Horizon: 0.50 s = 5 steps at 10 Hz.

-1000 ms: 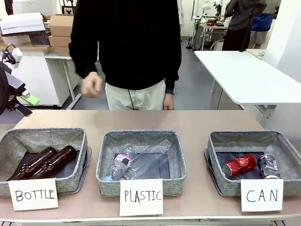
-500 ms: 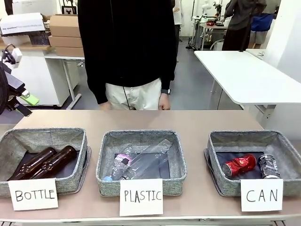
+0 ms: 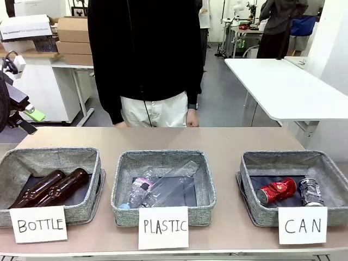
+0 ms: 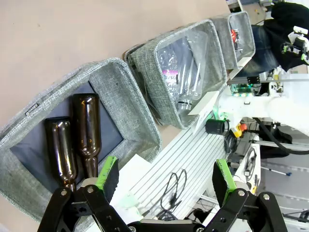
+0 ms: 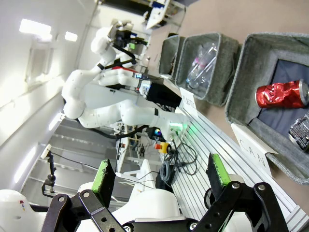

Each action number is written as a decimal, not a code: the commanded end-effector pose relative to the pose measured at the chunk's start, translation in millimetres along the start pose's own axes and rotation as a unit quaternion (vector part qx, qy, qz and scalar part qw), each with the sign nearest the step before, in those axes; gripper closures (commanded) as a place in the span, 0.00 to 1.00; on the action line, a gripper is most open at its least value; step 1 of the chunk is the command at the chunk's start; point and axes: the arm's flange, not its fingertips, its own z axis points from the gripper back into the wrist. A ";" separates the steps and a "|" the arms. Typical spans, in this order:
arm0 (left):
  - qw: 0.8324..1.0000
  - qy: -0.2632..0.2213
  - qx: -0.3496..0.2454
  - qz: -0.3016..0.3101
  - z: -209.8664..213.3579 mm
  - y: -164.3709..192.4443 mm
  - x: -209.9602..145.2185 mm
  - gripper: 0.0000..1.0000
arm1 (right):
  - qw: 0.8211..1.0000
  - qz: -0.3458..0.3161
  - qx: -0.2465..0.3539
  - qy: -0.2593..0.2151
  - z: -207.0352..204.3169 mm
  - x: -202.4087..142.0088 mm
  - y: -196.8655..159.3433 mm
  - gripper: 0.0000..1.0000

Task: Sort the can waste into the basket.
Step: Pick up the can waste from the table and place it in the right Fabric basket.

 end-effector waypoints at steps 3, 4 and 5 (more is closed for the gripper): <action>1.000 -0.002 0.005 0.001 -0.2 0.4 -3.4 0.00 | 1.000 -0.006 0.000 0.001 -0.1 0.2 3.6 0.00; 1.000 -0.002 0.005 0.001 -0.2 0.4 -3.4 0.00 | 1.000 -0.006 0.000 0.001 -0.1 0.2 3.6 0.00; 1.000 -0.002 0.005 0.001 -0.2 0.4 -3.4 0.00 | 1.000 -0.006 0.000 0.001 -0.1 0.2 3.6 0.00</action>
